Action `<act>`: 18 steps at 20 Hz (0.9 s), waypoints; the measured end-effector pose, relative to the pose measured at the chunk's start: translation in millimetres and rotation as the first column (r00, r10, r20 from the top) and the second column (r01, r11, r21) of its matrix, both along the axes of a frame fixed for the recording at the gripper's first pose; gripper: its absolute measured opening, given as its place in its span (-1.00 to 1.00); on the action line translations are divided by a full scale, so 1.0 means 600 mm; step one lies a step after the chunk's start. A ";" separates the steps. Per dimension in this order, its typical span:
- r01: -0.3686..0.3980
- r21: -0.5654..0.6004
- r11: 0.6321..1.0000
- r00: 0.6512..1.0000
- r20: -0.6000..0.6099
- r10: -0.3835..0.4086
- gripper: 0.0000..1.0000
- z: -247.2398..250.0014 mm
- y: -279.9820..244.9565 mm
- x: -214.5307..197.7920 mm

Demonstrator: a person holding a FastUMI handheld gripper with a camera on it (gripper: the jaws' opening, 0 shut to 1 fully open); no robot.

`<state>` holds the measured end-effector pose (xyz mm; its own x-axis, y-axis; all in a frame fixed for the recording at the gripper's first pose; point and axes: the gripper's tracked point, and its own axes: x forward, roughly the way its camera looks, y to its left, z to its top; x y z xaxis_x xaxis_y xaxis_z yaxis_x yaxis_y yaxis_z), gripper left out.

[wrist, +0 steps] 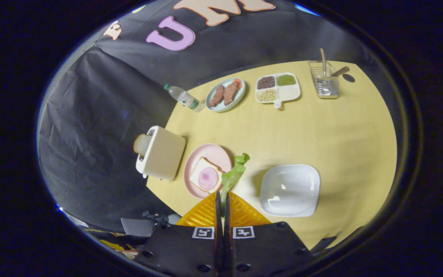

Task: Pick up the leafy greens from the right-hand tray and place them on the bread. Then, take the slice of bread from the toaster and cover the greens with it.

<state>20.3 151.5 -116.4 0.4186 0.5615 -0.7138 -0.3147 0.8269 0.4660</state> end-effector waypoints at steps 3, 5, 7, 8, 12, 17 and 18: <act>-0.015 0.083 0.996 1.000 0.000 0.015 -0.93 0.018 0.076 -0.008; -0.022 0.126 0.992 1.000 -0.006 0.023 -0.93 0.015 0.126 -0.005; -0.004 0.160 0.987 1.000 -0.024 0.008 -0.93 0.003 0.167 0.001; 0.008 0.177 0.984 0.999 -0.034 -0.002 -0.93 -0.003 0.187 0.003; 0.040 0.183 0.982 0.998 -0.060 -0.029 -0.93 -0.057 0.246 0.019; 0.075 0.158 0.985 0.994 -0.096 -0.060 -0.93 -0.126 0.295 0.028; 0.074 0.146 0.986 0.993 -0.105 -0.059 -0.93 -0.139 0.299 0.022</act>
<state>33.6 330.7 -199.5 0.3893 0.6385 -0.6640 -0.2064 0.7629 0.6126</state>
